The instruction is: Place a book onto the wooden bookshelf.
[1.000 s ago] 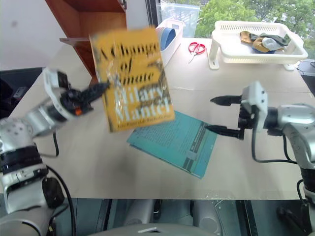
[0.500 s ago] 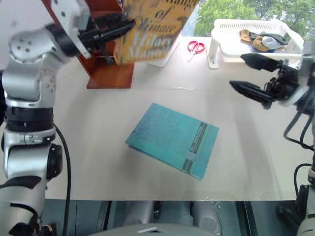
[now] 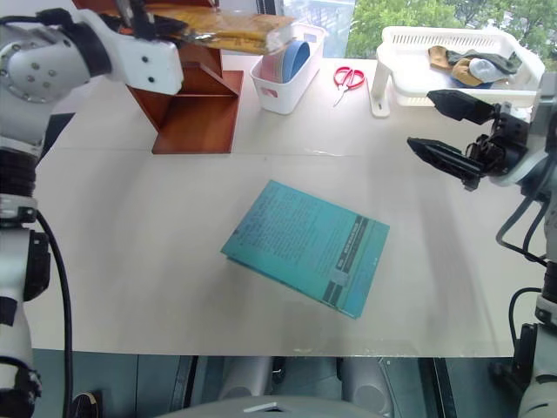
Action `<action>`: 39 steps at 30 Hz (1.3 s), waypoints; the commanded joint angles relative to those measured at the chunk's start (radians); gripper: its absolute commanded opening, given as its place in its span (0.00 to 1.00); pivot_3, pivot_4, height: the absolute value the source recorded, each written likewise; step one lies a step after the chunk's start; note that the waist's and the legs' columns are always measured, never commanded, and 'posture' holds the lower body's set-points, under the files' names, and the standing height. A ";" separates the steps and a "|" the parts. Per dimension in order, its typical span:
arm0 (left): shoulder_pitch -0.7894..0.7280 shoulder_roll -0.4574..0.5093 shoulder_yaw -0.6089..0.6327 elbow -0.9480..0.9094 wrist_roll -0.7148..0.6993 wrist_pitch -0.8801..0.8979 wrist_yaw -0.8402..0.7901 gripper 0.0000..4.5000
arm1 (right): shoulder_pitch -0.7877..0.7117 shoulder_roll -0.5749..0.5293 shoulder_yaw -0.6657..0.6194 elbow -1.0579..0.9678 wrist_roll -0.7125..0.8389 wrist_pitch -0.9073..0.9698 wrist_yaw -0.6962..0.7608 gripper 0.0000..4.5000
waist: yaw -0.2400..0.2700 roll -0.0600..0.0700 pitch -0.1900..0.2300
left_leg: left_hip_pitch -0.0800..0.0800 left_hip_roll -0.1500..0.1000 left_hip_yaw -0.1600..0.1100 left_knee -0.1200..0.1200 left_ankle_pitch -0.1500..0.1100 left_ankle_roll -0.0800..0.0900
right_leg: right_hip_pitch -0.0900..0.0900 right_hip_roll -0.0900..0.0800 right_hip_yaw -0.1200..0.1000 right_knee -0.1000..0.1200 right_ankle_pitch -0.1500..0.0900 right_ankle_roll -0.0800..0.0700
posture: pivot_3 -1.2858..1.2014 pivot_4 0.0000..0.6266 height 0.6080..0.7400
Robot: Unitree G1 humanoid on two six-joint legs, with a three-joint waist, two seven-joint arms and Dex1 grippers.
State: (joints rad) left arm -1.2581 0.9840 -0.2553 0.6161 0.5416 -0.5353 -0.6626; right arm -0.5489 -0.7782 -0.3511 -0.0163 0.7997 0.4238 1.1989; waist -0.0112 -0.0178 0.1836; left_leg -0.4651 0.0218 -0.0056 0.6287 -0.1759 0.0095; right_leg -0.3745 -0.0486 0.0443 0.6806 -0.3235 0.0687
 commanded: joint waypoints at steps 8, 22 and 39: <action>-0.039 0.033 -0.006 0.095 0.075 0.059 0.016 0.01 | -0.020 -0.007 -0.014 -0.008 0.007 -0.017 0.018 1.00 | -0.002 0.000 0.000 | -0.002 0.000 0.000 0.005 -0.002 0.003 | -0.003 0.000 0.000 0.008 0.000 0.000 | 0.52 0.24 1.00; 0.028 0.066 0.022 0.053 0.059 0.123 0.044 0.98 | -0.035 -0.003 0.002 0.008 -0.002 -0.020 0.024 1.00 | -0.004 0.000 0.000 | -0.001 0.001 0.000 0.009 -0.001 0.003 | -0.004 0.002 0.001 0.015 0.000 0.000 | 0.52 0.24 1.00; 0.424 0.147 0.368 -0.399 -0.262 0.247 0.025 0.98 | 0.011 -0.021 -0.037 0.029 0.010 -0.006 0.022 1.00 | 0.000 0.000 0.000 | -0.001 0.003 -0.001 0.011 -0.001 0.002 | -0.003 0.001 0.000 0.016 0.000 0.000 | 0.52 0.24 1.00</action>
State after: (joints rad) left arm -0.8351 1.1177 0.0552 0.2906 0.3284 -0.2981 -0.6375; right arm -0.5392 -0.7802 -0.3517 0.0216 0.7904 0.4155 1.2172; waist -0.0114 -0.0177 0.1835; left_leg -0.4660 0.0258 -0.0071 0.6399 -0.1771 0.0119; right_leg -0.3771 -0.0475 0.0442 0.6969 -0.3235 0.0687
